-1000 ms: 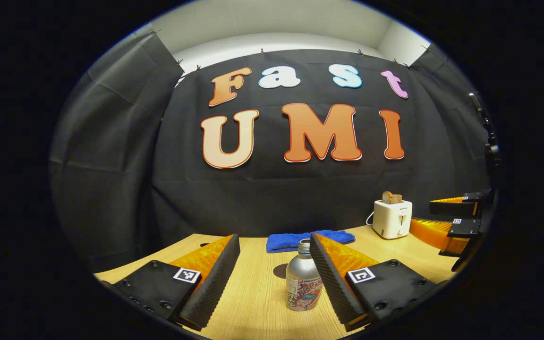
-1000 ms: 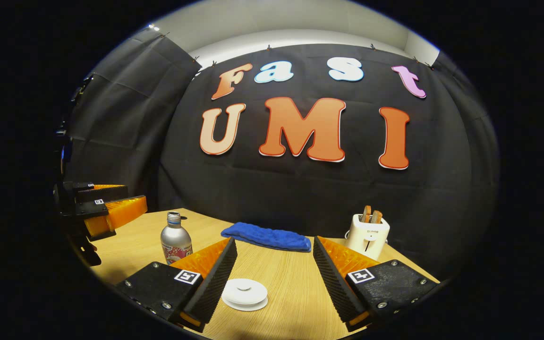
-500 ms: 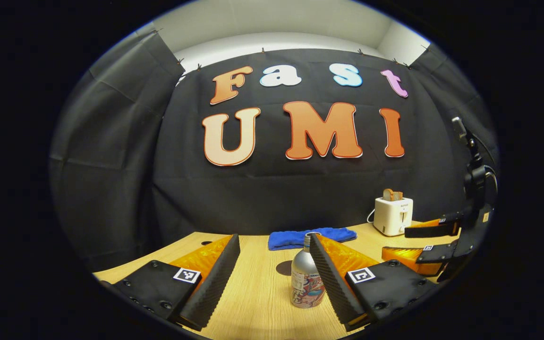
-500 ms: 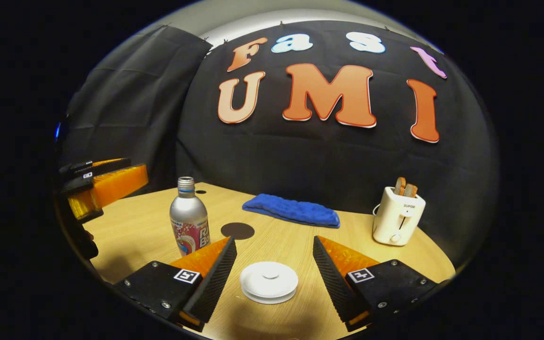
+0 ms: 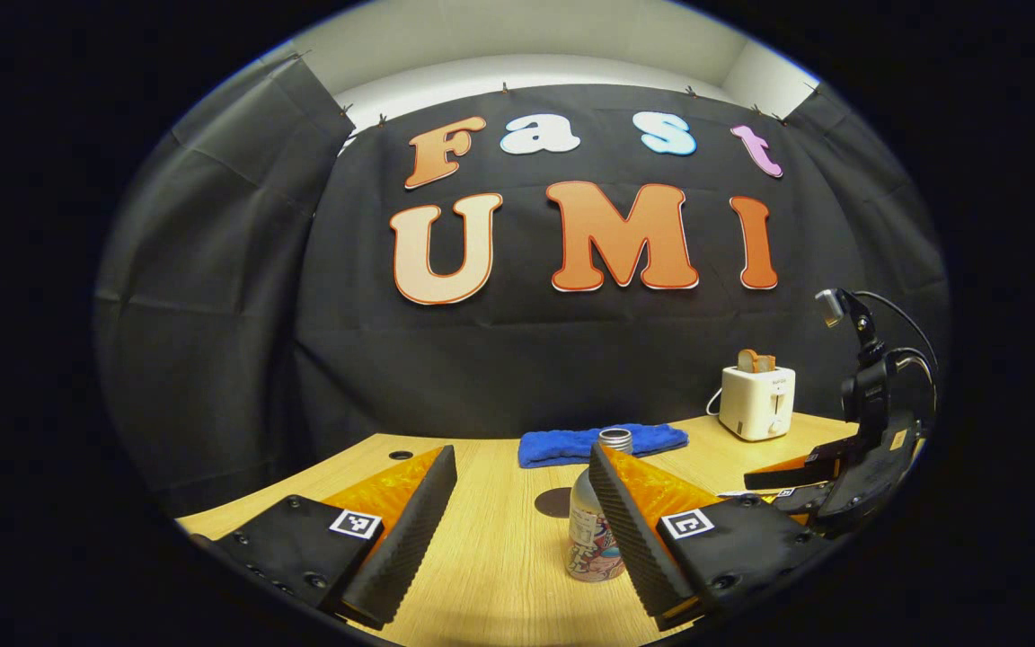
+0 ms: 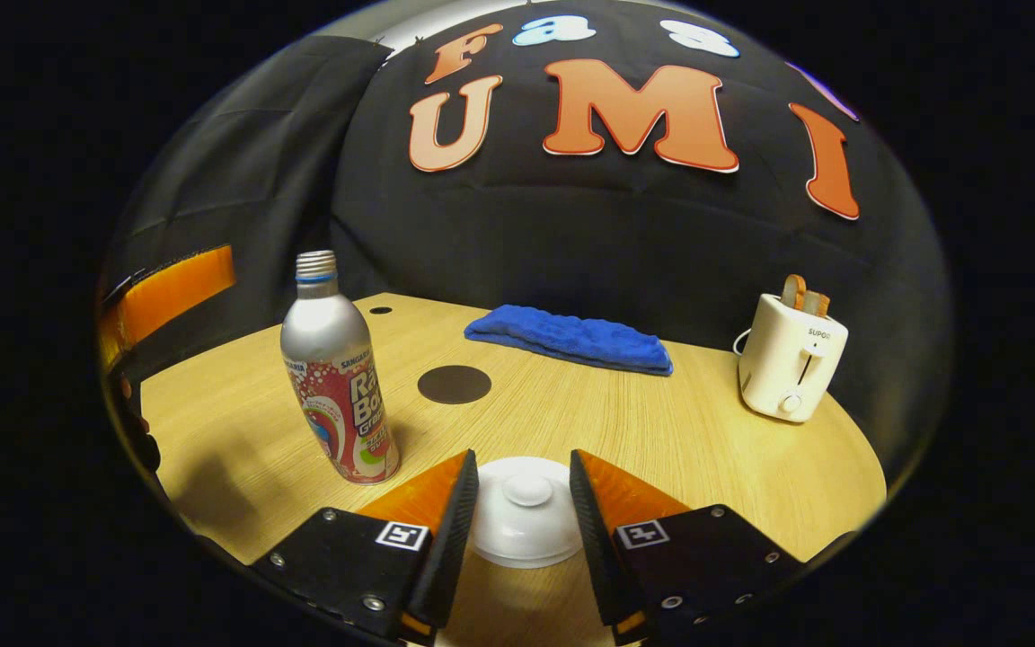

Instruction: Open the teacup lid with one hand, grasp the water bottle and pour water into the teacup with the other hand; after pouring, place the water bottle on the coaster and then close the teacup lid.

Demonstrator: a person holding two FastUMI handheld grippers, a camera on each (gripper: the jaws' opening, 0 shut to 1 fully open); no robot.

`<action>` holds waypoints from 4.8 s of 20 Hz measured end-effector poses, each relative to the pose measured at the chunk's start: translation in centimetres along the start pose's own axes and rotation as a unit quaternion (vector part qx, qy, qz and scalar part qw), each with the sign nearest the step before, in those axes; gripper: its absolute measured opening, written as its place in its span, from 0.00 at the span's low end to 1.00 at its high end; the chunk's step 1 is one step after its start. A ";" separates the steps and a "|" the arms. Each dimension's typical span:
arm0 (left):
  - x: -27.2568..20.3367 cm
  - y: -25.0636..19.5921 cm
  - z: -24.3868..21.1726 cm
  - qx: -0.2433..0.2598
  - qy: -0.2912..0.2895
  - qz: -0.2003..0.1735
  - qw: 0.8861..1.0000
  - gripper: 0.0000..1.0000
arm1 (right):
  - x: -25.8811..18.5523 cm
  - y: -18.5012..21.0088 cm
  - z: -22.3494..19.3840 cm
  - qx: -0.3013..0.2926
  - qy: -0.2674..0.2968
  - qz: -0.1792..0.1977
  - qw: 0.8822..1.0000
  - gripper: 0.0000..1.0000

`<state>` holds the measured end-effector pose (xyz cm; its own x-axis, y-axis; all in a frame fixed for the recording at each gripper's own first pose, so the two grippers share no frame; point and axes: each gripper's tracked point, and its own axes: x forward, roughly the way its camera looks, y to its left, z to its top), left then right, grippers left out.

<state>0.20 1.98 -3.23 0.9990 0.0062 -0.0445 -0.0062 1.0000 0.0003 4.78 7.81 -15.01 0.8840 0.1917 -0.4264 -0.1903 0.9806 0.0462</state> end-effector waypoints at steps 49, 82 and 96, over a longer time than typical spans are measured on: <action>7.6 -7.3 -8.8 0.221 0.124 -0.059 0.966 0.83 | -9.5 -11.5 4.7 0.074 -0.119 -0.059 0.988 0.23; 5.4 -12.0 -9.1 0.713 0.034 -0.100 0.693 0.87 | -14.4 -17.3 3.4 0.078 -0.148 -0.102 0.981 0.23; 4.4 -12.8 -8.1 0.791 -0.005 -0.117 0.601 0.80 | -15.4 -17.3 3.3 0.072 -0.148 -0.106 0.981 0.23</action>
<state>4.34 -10.75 -11.56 0.9646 -0.1424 -0.2220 0.1764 -0.2771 0.9445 -4.09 -12.01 -6.26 0.9865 -0.0347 -0.1598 0.0544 0.9912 0.1203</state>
